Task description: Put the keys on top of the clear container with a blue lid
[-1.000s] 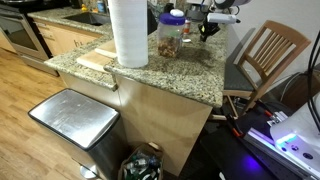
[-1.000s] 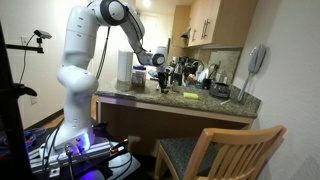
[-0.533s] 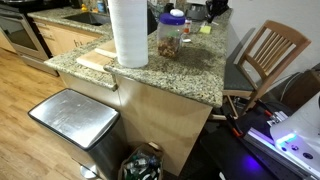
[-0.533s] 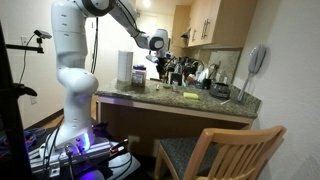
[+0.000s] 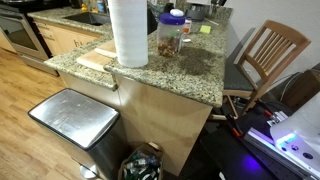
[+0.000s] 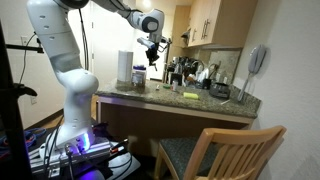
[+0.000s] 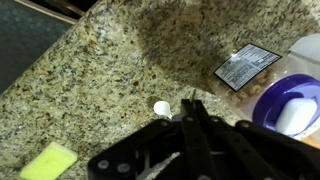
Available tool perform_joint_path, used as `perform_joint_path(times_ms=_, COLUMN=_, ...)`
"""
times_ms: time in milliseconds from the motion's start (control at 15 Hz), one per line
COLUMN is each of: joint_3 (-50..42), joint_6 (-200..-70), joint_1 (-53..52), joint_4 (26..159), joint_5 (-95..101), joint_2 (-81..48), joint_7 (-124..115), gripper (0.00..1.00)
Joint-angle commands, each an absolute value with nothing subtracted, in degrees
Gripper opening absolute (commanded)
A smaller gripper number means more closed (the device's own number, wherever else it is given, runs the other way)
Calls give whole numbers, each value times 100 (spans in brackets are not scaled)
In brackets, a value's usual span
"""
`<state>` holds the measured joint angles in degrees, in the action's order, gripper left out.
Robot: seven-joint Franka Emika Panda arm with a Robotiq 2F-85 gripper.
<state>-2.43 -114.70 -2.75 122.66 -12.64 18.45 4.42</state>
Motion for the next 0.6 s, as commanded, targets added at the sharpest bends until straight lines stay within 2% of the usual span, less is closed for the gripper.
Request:
perform_joint_path(times_ms=0, joint_3=-206, joint_6=-11454, joint_1=-230, joint_4=12266, joint_5=-1278, joint_2=1836, joint_7=466, gripper=1)
perform_joint_path(times_ms=533, joint_3=216, joint_6=-12148, joint_1=-476, joint_4=12100, joint_5=-1221, joint_2=2192, joint_7=413, gripper=1)
